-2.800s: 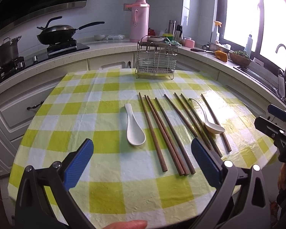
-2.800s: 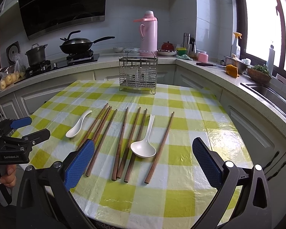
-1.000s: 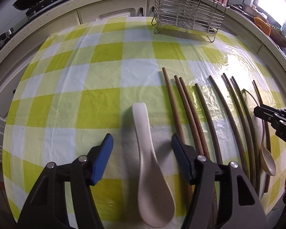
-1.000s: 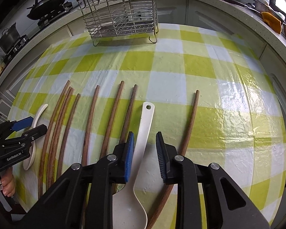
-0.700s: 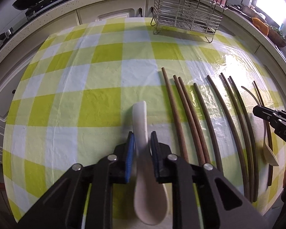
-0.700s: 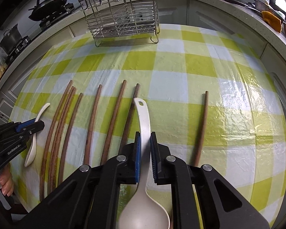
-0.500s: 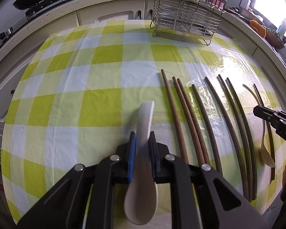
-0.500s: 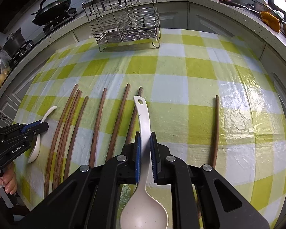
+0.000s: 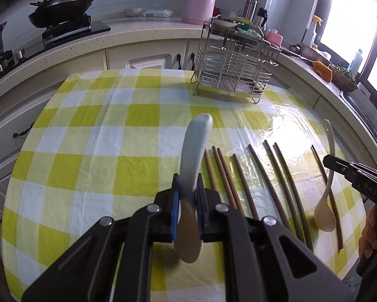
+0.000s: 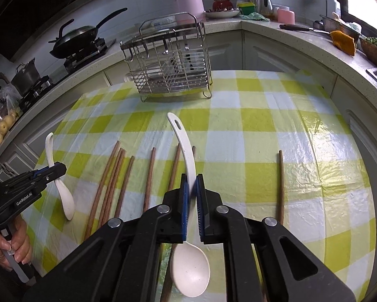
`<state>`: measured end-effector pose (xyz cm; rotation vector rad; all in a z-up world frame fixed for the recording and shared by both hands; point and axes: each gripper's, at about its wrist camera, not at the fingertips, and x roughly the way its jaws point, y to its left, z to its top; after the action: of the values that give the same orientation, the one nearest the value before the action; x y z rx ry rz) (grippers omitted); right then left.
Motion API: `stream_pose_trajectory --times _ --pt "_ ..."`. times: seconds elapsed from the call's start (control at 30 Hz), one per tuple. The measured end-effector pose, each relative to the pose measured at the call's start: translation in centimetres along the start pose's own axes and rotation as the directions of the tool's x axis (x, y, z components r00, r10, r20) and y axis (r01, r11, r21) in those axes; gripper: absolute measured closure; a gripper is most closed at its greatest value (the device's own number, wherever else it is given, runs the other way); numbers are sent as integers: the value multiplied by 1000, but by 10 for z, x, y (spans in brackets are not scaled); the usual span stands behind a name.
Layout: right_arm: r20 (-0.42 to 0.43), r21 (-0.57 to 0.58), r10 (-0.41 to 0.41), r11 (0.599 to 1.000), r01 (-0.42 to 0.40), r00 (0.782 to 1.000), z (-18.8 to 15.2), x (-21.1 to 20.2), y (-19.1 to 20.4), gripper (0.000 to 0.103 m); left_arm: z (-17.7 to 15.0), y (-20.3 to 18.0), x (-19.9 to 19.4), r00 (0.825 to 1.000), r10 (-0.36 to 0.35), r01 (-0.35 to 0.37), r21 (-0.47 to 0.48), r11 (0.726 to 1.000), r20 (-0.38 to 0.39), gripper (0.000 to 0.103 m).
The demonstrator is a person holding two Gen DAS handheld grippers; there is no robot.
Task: Organize utensils
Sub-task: 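Lift both white spoons and carry them toward the wire drying rack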
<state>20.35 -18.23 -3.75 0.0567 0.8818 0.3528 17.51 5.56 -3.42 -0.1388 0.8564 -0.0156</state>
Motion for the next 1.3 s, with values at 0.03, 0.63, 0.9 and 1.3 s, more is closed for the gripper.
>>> stream_pose_trajectory --times 0.03,0.63,0.9,1.3 --pt "14 -2 1 1000 -1 1000 3 -4 1 95 3 -1 -2 1000 -1 1 3 1000 9 96" --pt "228 -11 63 998 -62 972 68 -38 5 96 78 -21 -25 970 -96 96 11 995 225 97" --pt "348 -47 89 996 -77 933 129 -43 9 96 144 -22 -24 938 -141 158 -27 987 318 97" --pt "439 -39 91 996 -82 894 202 -25 3 96 222 -24 -16 887 -152 186 -36 982 435 97"
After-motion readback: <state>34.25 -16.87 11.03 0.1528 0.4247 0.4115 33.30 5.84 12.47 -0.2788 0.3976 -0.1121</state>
